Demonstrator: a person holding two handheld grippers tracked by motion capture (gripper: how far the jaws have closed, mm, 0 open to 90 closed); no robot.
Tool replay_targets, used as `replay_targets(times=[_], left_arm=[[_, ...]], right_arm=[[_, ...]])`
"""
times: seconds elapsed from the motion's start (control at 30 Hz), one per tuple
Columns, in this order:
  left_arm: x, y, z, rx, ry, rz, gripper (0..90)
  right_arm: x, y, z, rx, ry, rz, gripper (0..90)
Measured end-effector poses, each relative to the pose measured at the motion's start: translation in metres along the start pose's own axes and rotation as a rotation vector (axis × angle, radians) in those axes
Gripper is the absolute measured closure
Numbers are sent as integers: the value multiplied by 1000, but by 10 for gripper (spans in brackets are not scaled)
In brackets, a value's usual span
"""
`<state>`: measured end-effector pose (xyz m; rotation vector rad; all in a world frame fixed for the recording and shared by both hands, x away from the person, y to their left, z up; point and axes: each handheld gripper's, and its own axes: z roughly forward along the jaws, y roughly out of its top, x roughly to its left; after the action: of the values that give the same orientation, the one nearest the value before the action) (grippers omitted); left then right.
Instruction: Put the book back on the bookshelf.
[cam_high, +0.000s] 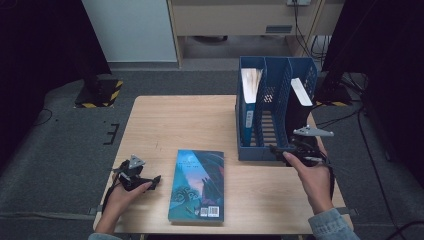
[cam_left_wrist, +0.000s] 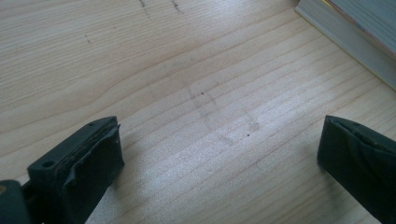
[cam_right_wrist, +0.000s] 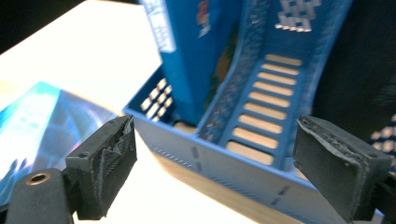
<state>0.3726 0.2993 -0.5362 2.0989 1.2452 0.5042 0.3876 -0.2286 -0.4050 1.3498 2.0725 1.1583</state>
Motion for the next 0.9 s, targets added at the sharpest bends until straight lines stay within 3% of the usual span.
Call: replay_targets(times=[0.17, 0.4, 0.47, 0.73, 0.8, 0.9], left_arm=[[0, -1, 0, -7, 3, -3, 0], [0, 0, 1, -8, 4, -3, 0], [0, 0, 1, -7, 5, -5, 0], [0, 1, 2, -8, 3, -6, 0], [0, 1, 2, -9, 3, -6, 0], [0, 1, 2, -8, 3, -6, 0]], right_arm=[[23, -7, 7, -8, 55, -37, 127], [51, -11, 23, 26, 143, -82, 85], [56, -12, 25, 41, 154, -99, 69], [69, -27, 34, 65, 157, -87, 60], [77, -31, 38, 64, 143, -98, 65], [90, -39, 48, 97, 157, -117, 79]])
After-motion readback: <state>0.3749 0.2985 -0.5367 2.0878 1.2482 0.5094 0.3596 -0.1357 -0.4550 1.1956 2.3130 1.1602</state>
